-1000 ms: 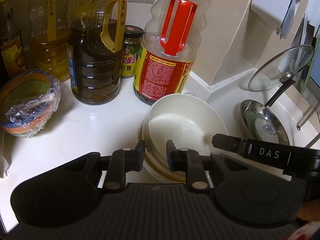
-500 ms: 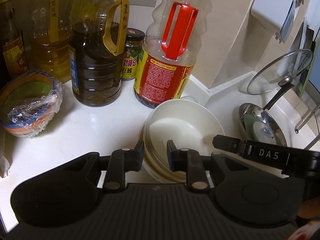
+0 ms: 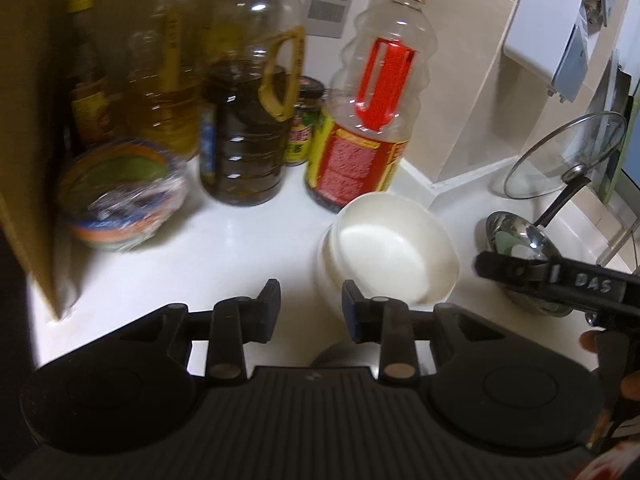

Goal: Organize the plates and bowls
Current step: 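Open the left gripper and release the cream bowl, then pull the left tool back and move it toward the steel bowl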

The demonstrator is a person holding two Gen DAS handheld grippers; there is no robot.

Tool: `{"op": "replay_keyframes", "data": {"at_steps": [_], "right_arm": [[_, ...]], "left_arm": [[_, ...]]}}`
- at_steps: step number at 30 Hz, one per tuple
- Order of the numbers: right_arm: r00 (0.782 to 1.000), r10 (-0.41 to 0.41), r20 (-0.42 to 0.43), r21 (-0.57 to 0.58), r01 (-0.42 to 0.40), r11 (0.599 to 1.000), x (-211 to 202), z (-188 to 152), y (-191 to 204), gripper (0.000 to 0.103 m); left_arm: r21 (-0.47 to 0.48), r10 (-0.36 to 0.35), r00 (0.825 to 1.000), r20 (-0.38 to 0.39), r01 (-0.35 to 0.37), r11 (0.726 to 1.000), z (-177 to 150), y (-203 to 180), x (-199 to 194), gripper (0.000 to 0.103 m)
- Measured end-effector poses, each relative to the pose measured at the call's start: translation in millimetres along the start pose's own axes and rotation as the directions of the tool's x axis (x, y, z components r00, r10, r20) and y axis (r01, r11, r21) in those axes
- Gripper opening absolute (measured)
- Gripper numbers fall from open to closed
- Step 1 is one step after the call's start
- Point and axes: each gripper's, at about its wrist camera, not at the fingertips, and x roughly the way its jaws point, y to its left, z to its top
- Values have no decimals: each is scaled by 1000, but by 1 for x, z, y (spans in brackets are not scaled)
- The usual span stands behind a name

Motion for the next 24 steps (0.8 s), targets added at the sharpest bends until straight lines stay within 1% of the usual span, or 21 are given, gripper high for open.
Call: {"op": "replay_keyframes", "data": {"at_steps": [5, 8, 12, 24], "right_arm": [[1000, 5, -16, -23, -6, 1000, -20, -13, -3, 73], [999, 3, -43, -49, -5, 999, -31, -23, -4, 76], [998, 8, -69, -72, -13, 997, -46, -38, -4, 78], [986, 26, -167, -88, -41, 995, -66, -79, -5, 78]], "left_arm": [[-20, 40, 999, -3, -40, 999, -19, 8, -24, 36], [-25, 63, 998, -11, -63, 998, -33, 10, -38, 38], [-35, 87, 996, -25, -88, 996, -51, 9, -53, 38], [-68, 93, 992, -88, -99, 993, -97, -5, -76, 39]]}}
